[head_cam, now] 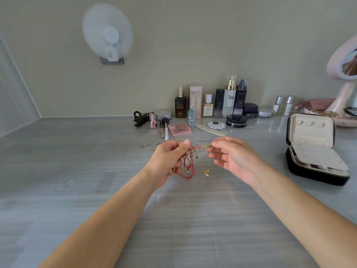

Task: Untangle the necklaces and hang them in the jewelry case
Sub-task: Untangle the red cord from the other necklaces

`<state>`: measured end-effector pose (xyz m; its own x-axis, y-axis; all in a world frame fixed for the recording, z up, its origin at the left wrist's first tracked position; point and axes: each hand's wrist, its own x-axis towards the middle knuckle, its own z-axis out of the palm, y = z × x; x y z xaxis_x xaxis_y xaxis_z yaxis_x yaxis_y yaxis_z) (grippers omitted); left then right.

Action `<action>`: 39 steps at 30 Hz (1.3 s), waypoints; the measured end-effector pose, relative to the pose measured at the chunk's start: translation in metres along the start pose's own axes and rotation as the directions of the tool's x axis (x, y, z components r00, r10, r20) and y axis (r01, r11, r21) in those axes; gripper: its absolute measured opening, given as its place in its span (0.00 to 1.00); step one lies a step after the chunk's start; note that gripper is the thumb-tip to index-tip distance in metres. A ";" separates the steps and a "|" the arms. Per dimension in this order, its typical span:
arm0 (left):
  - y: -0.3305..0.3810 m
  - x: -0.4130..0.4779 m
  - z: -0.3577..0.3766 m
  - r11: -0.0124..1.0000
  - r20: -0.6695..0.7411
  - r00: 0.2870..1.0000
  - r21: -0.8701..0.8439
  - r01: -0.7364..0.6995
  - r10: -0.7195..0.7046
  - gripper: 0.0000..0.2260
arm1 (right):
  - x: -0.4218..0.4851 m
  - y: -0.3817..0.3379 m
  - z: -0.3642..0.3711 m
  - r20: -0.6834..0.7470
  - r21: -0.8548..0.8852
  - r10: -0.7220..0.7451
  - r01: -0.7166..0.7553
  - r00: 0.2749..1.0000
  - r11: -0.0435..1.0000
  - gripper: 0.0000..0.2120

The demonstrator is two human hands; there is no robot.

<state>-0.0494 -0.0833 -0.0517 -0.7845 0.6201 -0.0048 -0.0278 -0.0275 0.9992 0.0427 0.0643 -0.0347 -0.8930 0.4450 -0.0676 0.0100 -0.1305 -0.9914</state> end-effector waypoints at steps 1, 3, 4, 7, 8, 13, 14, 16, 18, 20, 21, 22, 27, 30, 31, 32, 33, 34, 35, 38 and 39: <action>0.000 0.000 0.000 1.000 0.003 1.000 -0.009 0.002 -0.002 0.09 | 0.001 0.000 -0.001 -0.006 0.006 0.006 -0.006 1.000 1.000 0.08; 0.000 0.000 0.000 0.999 0.001 1.000 -0.034 0.024 -0.024 0.09 | 0.001 0.000 -0.002 -0.013 0.007 0.010 -0.010 1.000 1.000 0.08; 0.001 -0.001 0.000 0.998 0.001 0.999 -0.053 0.038 -0.038 0.09 | 0.001 0.000 -0.003 -0.017 0.006 0.011 -0.011 1.000 1.000 0.08; 0.001 -0.001 0.000 0.993 -0.002 0.998 -0.100 0.061 -0.062 0.09 | 0.003 0.001 -0.001 -0.040 0.018 0.026 -0.025 0.999 1.000 0.09; 0.001 -0.001 0.000 0.994 -0.007 0.998 -0.096 0.058 -0.059 0.10 | 0.003 0.000 -0.001 -0.046 0.018 0.026 -0.025 0.999 1.000 0.09; 0.003 -0.002 0.000 0.993 -0.036 0.997 -0.096 0.063 -0.067 0.11 | 0.002 0.000 -0.001 -0.029 0.005 0.010 -0.010 1.000 1.000 0.09; 0.004 -0.002 0.001 0.993 -0.041 0.997 -0.098 0.064 -0.068 0.11 | 0.001 0.000 -0.001 -0.030 -0.002 0.013 -0.013 0.999 1.000 0.09; 0.004 -0.002 0.001 0.992 -0.049 0.997 -0.108 0.062 -0.068 0.11 | 0.001 0.000 -0.002 -0.031 -0.041 0.005 -0.006 1.000 0.999 0.10; 0.004 -0.002 0.001 0.992 -0.052 0.996 -0.106 0.064 -0.070 0.11 | 0.000 0.002 -0.003 -0.021 -0.186 -0.038 0.033 0.999 0.982 0.10; 0.004 -0.002 0.001 0.994 -0.049 0.996 -0.089 0.066 -0.071 0.11 | -0.001 0.005 -0.005 0.004 -0.474 -0.096 0.086 0.995 0.876 0.09; 0.003 -0.002 0.001 0.994 -0.047 0.996 -0.083 0.066 -0.071 0.11 | 0.000 0.007 -0.005 0.017 -0.619 -0.115 0.101 0.993 0.779 0.08; 0.003 -0.002 0.001 0.995 -0.045 0.997 -0.080 0.066 -0.070 0.11 | 0.001 0.010 -0.005 0.027 -0.731 -0.125 0.105 0.992 0.674 0.07; 0.004 -0.003 0.003 0.995 -0.013 0.998 -0.079 0.065 -0.066 0.12 | 0.003 0.020 -0.001 0.100 -0.827 -0.224 0.206 0.969 0.523 0.02; 0.004 -0.003 0.004 0.995 0.018 0.997 -0.072 0.073 -0.072 0.12 | 0.003 0.021 0.008 0.195 -0.769 -0.294 0.332 0.936 0.547 0.06; 0.004 -0.003 0.004 0.995 0.029 0.997 -0.071 0.074 -0.072 0.12 | 0.003 0.022 0.012 0.227 -0.759 -0.297 0.360 0.927 0.542 0.07; 0.003 -0.003 0.004 0.995 0.036 0.997 -0.071 0.074 -0.072 0.12 | 0.003 0.024 0.015 0.248 -0.757 -0.301 0.378 0.921 0.532 0.06; 0.003 -0.003 0.005 0.995 0.037 0.997 -0.072 0.073 -0.071 0.11 | 0.004 0.024 0.018 0.251 -0.762 -0.309 0.384 0.917 0.521 0.04; 0.003 -0.002 0.005 0.995 0.032 0.997 -0.075 0.073 -0.071 0.11 | 0.004 0.023 0.019 0.239 -0.763 -0.321 0.382 0.916 0.521 0.02; 0.003 -0.002 0.005 0.994 0.022 0.997 -0.076 0.074 -0.073 0.11 | 0.005 0.022 0.018 0.219 -0.753 -0.332 0.375 0.917 0.540 0.01; 0.002 0.000 0.002 0.995 0.004 0.996 -0.059 0.085 -0.085 0.09 | 0.004 0.016 0.011 0.154 -0.662 -0.328 0.343 0.932 0.666 0.03; 0.002 0.000 0.002 0.995 0.014 0.996 -0.051 0.089 -0.089 0.08 | 0.003 0.013 0.008 0.140 -0.630 -0.315 0.330 0.939 0.703 0.04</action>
<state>-0.0483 -0.0819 -0.0496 -0.7702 0.6310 -0.0927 -0.1289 -0.0117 0.9916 0.0360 0.0566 -0.0472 -0.9043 0.3349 0.2646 -0.0042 0.6129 -0.7902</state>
